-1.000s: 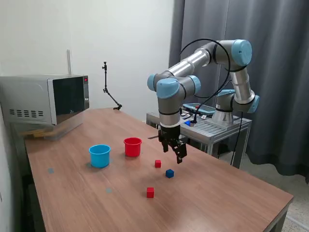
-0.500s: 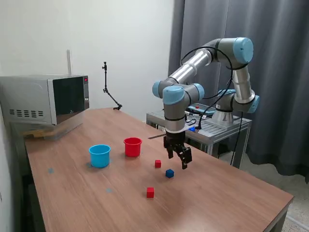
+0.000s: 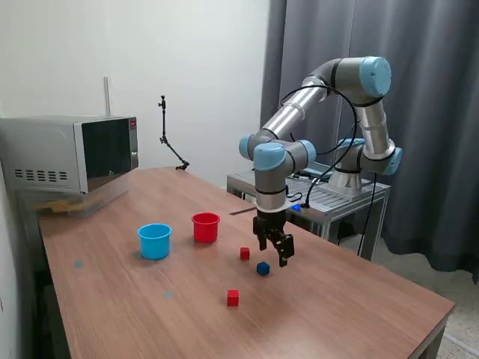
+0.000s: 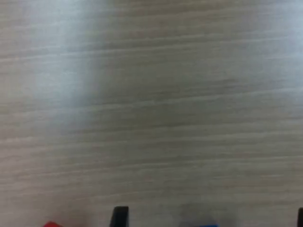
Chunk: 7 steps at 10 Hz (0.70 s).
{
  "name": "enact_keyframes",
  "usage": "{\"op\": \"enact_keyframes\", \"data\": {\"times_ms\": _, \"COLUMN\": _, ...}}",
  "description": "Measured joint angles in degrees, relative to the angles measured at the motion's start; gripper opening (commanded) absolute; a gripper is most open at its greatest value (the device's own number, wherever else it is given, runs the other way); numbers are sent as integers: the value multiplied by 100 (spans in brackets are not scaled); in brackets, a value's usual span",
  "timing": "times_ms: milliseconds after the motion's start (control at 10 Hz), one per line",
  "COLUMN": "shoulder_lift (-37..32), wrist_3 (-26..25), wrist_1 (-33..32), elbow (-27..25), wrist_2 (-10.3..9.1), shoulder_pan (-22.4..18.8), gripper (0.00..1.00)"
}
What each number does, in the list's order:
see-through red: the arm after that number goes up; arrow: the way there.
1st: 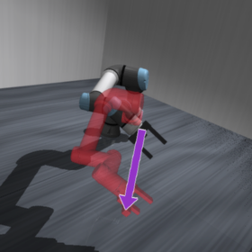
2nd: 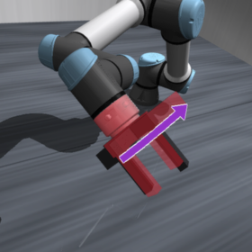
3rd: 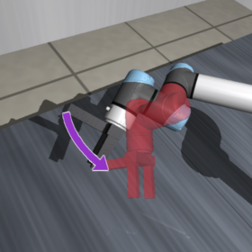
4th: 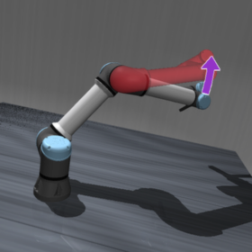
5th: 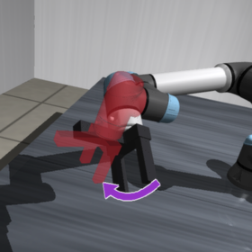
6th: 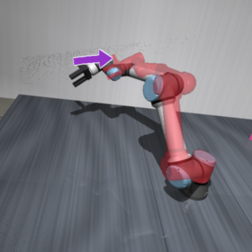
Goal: Place red objects in the red bin, and blue objects in the blue bin.
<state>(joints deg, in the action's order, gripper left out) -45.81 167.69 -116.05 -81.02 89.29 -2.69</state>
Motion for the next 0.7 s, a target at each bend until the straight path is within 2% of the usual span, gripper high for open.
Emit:
{"op": "enact_keyframes", "data": {"times_ms": 300, "shoulder_lift": -12, "wrist_3": 377, "wrist_1": -194, "elbow": 43, "wrist_2": 119, "shoulder_pan": 71, "gripper": 100}}
{"op": "enact_keyframes", "data": {"times_ms": 700, "shoulder_lift": -11, "wrist_3": 877, "wrist_1": -352, "elbow": 125, "wrist_2": 81, "shoulder_pan": 98, "gripper": 100}}
